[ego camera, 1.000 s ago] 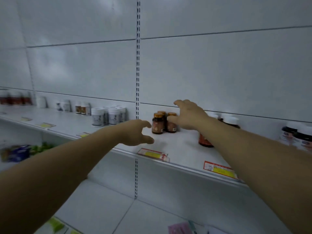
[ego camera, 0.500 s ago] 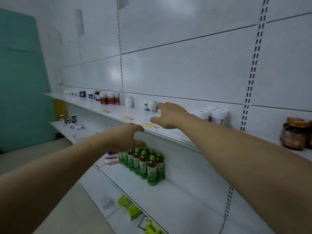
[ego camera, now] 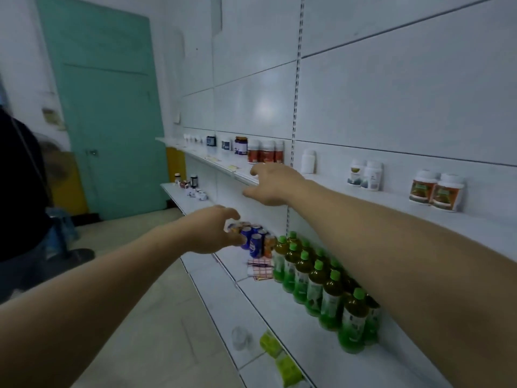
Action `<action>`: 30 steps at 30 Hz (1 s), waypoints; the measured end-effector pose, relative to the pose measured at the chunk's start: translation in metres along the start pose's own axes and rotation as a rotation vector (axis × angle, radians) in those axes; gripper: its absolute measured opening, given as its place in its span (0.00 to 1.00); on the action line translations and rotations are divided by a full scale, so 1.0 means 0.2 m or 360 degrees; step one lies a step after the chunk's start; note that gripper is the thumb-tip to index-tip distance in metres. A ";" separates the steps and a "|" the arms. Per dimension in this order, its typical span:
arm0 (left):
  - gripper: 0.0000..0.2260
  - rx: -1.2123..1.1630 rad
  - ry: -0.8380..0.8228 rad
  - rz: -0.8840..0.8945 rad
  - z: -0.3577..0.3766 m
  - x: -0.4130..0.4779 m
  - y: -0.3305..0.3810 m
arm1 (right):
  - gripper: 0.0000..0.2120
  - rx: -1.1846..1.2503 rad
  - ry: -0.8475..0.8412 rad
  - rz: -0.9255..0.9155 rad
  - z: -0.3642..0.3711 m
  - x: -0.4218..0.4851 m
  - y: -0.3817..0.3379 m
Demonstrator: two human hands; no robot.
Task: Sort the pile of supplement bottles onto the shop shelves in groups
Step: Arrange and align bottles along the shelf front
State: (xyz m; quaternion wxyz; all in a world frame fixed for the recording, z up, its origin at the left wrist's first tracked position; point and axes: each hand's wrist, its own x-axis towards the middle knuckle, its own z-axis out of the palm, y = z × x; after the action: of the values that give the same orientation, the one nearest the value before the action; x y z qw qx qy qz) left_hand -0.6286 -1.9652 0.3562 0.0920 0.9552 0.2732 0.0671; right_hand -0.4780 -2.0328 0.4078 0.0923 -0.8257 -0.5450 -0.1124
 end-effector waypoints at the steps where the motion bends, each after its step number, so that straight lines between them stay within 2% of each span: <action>1: 0.27 0.0007 0.0001 -0.0025 0.01 0.09 -0.08 | 0.30 0.0010 0.0004 -0.0025 0.05 0.11 -0.01; 7: 0.27 -0.0072 -0.0006 -0.0239 0.04 0.58 -0.57 | 0.30 0.0082 -0.0056 -0.0136 0.35 0.83 -0.13; 13: 0.27 -0.0077 -0.0117 -0.0376 0.12 0.96 -1.11 | 0.29 0.0077 -0.0252 -0.0214 0.72 1.40 -0.29; 20: 0.27 -0.0098 -0.0201 -0.0326 0.22 1.48 -1.81 | 0.28 0.0015 -0.0391 -0.0140 1.21 2.14 -0.47; 26: 0.27 -0.0109 -0.0267 -0.0257 0.12 1.94 -2.42 | 0.28 0.0053 -0.0449 0.0024 1.47 2.80 -0.61; 30: 0.27 -0.0049 -0.0335 -0.0194 0.08 2.26 -2.70 | 0.30 0.0089 -0.0519 0.0101 1.62 3.17 -0.64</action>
State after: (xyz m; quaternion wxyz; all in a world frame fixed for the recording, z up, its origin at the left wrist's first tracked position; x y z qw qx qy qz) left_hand -0.5209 -1.2755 0.2617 0.1387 0.9370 0.3185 -0.0350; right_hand -0.3270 -1.3357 0.2826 0.0292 -0.8469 -0.5293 0.0414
